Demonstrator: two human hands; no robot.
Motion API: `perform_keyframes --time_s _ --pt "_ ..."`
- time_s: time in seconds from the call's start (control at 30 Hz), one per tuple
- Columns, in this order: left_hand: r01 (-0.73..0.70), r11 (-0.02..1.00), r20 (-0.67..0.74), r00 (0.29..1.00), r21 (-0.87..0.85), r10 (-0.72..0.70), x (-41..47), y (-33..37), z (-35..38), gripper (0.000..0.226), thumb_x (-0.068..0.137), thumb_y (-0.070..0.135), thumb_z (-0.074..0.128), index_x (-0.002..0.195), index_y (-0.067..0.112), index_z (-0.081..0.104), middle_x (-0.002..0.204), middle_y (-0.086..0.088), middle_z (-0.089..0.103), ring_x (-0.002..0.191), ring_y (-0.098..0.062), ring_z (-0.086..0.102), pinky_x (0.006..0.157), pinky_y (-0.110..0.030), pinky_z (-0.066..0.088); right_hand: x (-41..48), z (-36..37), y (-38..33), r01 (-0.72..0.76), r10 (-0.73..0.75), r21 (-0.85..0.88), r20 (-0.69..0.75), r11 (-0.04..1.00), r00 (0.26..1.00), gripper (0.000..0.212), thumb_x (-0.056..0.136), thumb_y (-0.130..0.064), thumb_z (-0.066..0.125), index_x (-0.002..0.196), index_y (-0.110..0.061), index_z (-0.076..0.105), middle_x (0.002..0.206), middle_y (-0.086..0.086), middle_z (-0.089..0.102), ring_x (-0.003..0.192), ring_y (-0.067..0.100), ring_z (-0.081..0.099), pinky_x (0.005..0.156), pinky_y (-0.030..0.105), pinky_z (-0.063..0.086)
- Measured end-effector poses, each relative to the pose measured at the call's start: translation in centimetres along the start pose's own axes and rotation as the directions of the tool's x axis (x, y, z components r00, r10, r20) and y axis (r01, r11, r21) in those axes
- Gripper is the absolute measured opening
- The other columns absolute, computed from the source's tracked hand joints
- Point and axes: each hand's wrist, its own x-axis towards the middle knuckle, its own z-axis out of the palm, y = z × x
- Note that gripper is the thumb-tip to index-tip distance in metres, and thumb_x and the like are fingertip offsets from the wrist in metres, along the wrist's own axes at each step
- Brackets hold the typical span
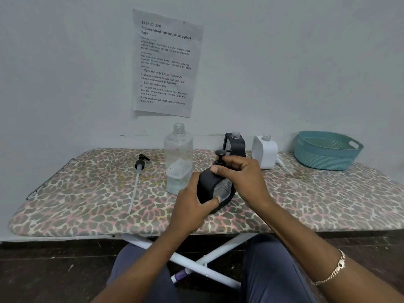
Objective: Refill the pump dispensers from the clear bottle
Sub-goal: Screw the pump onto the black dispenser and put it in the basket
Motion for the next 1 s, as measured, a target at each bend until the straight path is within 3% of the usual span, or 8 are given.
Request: perform_keyframes --time_s 0.13,0.2,0.27,0.37,0.47,0.6,0.77,1.0 --pt "-0.013 0.996 -0.057 0.998 0.086 0.018 -0.4 0.2 0.4 0.052 0.082 0.033 0.081 0.125 0.030 0.052 0.089 0.010 0.069 0.076 -0.004 0.068 0.063 -0.030 0.055 -0.1 0.1 0.1 -0.017 0.017 0.013 -0.009 1.000 1.000 0.036 0.080 -0.016 0.089 0.114 -0.008 0.079 0.104 0.000 0.081 0.102 0.015 0.077 0.096 0.043 0.061" --pt "-0.018 0.990 -0.086 0.996 0.143 0.030 -0.6 0.3 0.6 0.052 0.082 0.035 0.081 0.124 0.027 0.052 0.082 0.013 0.063 0.071 -0.001 0.064 0.055 -0.017 0.046 -0.2 0.2 0.1 -0.016 0.016 0.013 -0.015 1.000 1.000 0.037 0.080 -0.015 0.089 0.115 -0.007 0.079 0.104 0.000 0.081 0.102 0.014 0.077 0.096 0.041 0.061" --pt "-0.013 0.980 -0.113 0.993 0.197 0.036 -0.8 0.3 0.7 0.053 0.081 0.037 0.081 0.123 0.026 0.051 0.077 0.016 0.057 0.064 0.000 0.060 0.053 -0.013 0.040 -0.3 0.4 0.1 -0.010 0.011 0.005 -0.025 1.000 1.000 0.038 0.080 -0.016 0.089 0.116 -0.007 0.079 0.105 -0.001 0.081 0.102 0.013 0.077 0.096 0.040 0.061" --pt "-0.007 0.965 -0.142 0.989 0.264 0.046 -1.0 0.3 1.0 0.053 0.080 0.041 0.078 0.121 0.026 0.049 0.078 0.013 0.058 0.063 -0.006 0.058 0.052 -0.017 0.042 -0.6 0.8 0.2 0.009 -0.009 -0.006 -0.051 1.000 0.999 0.036 0.081 -0.018 0.089 0.114 -0.009 0.080 0.103 -0.002 0.081 0.101 0.013 0.077 0.095 0.038 0.061" --pt "0.005 0.961 -0.159 0.986 0.277 0.041 -1.1 0.3 1.1 0.050 0.079 0.040 0.078 0.116 0.025 0.048 0.079 0.009 0.060 0.065 -0.011 0.061 0.055 -0.030 0.051 -0.8 1.2 0.2 0.033 -0.033 -0.008 -0.086 0.999 0.996 0.033 0.082 -0.016 0.088 0.113 -0.010 0.080 0.100 -0.006 0.081 0.098 0.008 0.076 0.089 0.027 0.061" --pt "0.014 0.962 -0.158 0.987 0.274 0.031 -1.0 0.3 1.1 0.049 0.078 0.039 0.079 0.113 0.025 0.048 0.078 0.008 0.060 0.066 -0.011 0.061 0.056 -0.033 0.052 -0.8 1.0 -0.1 0.037 -0.037 -0.014 -0.058 0.999 0.998 0.024 0.082 -0.015 0.088 0.105 -0.014 0.082 0.096 -0.009 0.081 0.093 0.004 0.076 0.080 0.017 0.057" --pt "-0.003 0.959 -0.144 0.988 0.283 0.045 -1.1 0.3 0.9 0.050 0.079 0.040 0.079 0.116 0.025 0.049 0.078 0.009 0.059 0.066 -0.007 0.060 0.055 -0.028 0.050 -0.7 0.7 -0.3 0.049 -0.051 -0.036 -0.048 0.998 0.998 0.020 0.082 -0.014 0.087 0.101 -0.013 0.081 0.093 -0.007 0.080 0.090 0.004 0.074 0.078 0.016 0.056" --pt "-0.014 0.966 -0.118 0.992 0.259 0.046 -0.8 0.5 0.6 0.048 0.079 0.040 0.080 0.114 0.026 0.049 0.075 0.009 0.058 0.063 -0.005 0.059 0.051 -0.019 0.043 -1.1 1.1 0.2 0.059 -0.067 -0.059 -0.139 0.997 0.988 0.027 0.079 -0.019 0.090 0.104 -0.013 0.080 0.095 -0.010 0.079 0.092 0.000 0.073 0.080 0.014 0.054"
